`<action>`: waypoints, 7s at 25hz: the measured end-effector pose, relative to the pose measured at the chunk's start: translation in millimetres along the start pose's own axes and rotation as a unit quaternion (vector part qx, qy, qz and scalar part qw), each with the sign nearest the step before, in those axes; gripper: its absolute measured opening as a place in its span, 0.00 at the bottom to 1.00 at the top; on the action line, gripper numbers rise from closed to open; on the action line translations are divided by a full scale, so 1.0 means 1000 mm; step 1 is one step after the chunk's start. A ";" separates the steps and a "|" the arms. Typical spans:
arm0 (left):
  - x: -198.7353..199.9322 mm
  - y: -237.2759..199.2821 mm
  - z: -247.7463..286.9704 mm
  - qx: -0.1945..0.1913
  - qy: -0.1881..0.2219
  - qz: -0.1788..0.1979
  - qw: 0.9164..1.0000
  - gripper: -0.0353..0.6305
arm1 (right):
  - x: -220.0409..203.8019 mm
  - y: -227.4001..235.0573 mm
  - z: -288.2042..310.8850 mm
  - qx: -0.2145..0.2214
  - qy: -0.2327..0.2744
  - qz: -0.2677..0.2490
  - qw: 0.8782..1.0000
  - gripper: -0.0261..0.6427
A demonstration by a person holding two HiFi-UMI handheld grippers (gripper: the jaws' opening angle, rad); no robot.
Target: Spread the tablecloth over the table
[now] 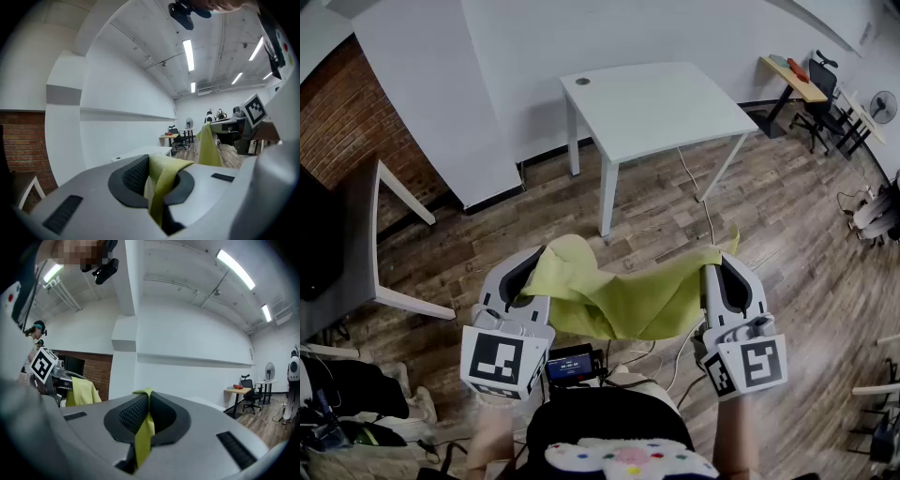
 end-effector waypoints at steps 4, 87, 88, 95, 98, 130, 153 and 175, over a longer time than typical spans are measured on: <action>0.001 0.000 0.002 -0.008 0.008 0.001 1.000 0.07 | 0.001 -0.001 0.001 -0.006 0.004 -0.002 1.000 0.09; -0.015 -0.262 0.348 0.149 0.033 0.028 0.988 0.07 | -0.046 0.219 0.328 -0.062 0.002 -0.035 0.997 0.09; -0.018 -0.269 0.352 0.155 0.030 0.027 0.987 0.07 | -0.048 0.223 0.330 -0.067 -0.001 -0.035 0.997 0.09; -0.031 -0.323 0.383 0.192 0.006 0.047 0.980 0.07 | -0.055 0.247 0.349 -0.102 -0.014 -0.042 0.994 0.09; -0.042 -0.357 0.400 0.220 0.007 0.033 0.975 0.07 | -0.062 0.257 0.362 -0.117 -0.026 -0.044 0.992 0.09; -0.127 -0.573 0.699 0.219 -0.105 0.060 0.968 0.07 | -0.124 0.313 0.426 -0.286 -0.179 -0.056 0.940 0.09; -0.091 -0.543 0.877 0.149 -0.097 0.130 0.975 0.07 | -0.147 0.363 0.384 -0.400 -0.207 -0.030 0.892 0.09; -0.069 -0.403 1.030 0.123 -0.121 0.182 0.968 0.07 | -0.235 0.505 0.325 -0.460 -0.251 0.027 0.852 0.09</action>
Point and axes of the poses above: the fingertips, and each gripper's own axes: z forward along the fingers, y to its right, x out of its top, the point moved 7 cm from there along -z, backward along the fingers, and after that the axes turned 9 degrees about y, right-handed, at the moved point
